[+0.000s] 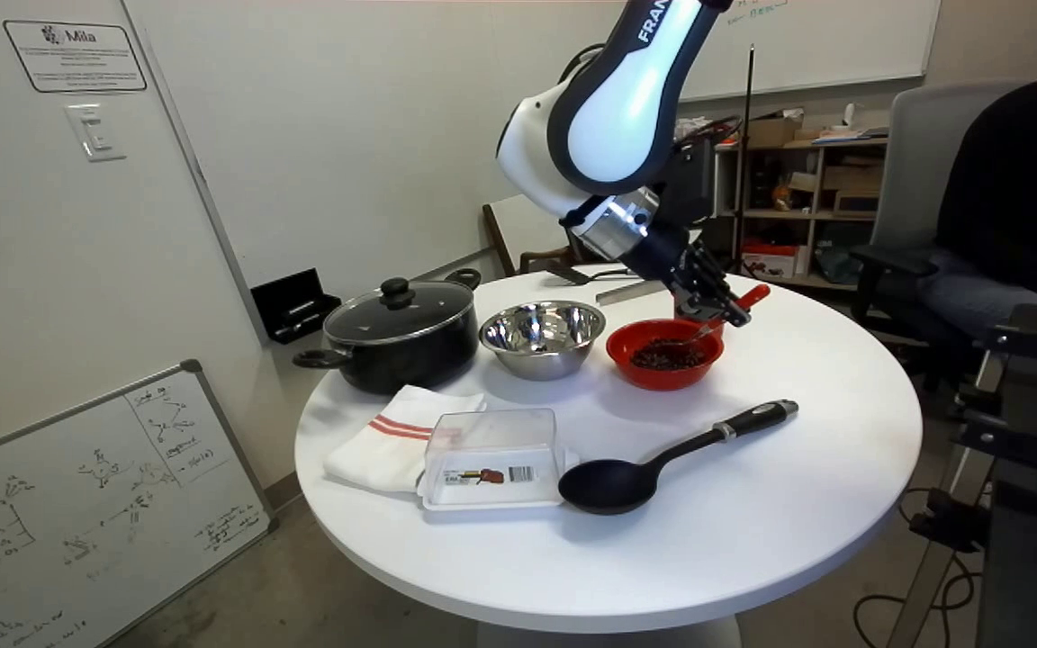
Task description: Use the spoon to stir the contents in the red bowl then place the spoon in the red mug.
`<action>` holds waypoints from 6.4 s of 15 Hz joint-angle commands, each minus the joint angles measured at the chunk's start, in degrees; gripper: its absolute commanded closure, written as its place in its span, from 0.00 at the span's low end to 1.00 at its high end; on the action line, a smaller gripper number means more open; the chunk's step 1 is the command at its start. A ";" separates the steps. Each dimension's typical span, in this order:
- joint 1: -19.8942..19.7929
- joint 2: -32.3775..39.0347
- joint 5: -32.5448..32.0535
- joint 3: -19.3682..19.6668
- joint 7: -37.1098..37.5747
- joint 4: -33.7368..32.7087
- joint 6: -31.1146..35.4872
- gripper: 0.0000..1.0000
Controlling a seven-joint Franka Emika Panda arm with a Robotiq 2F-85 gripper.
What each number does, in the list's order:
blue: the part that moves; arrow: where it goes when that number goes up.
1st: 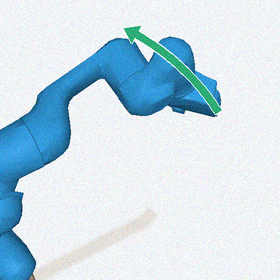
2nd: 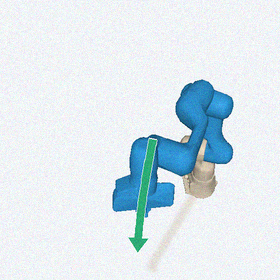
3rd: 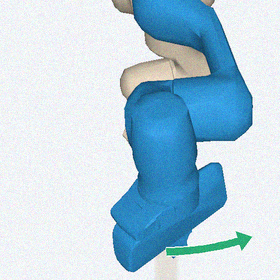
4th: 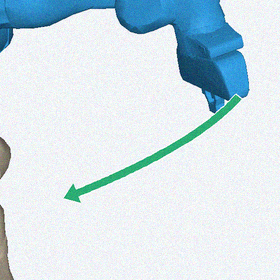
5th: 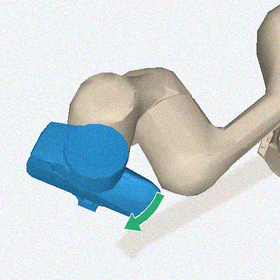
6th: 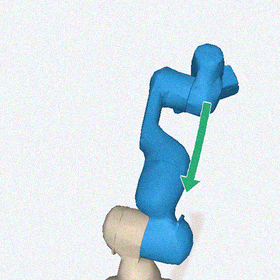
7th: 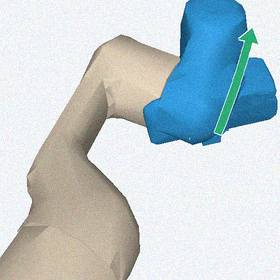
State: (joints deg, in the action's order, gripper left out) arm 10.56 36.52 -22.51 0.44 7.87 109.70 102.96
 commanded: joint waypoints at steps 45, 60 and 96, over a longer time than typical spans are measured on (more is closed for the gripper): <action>-0.64 5.16 -4.90 0.90 0.14 -4.91 -4.03 0.96; 0.18 5.48 -3.41 -1.08 1.31 -4.78 5.02 0.96; -2.61 -20.90 -26.88 0.91 36.06 20.49 12.40 0.96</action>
State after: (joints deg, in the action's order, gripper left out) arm 9.65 15.80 -49.88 2.07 45.63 130.12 117.85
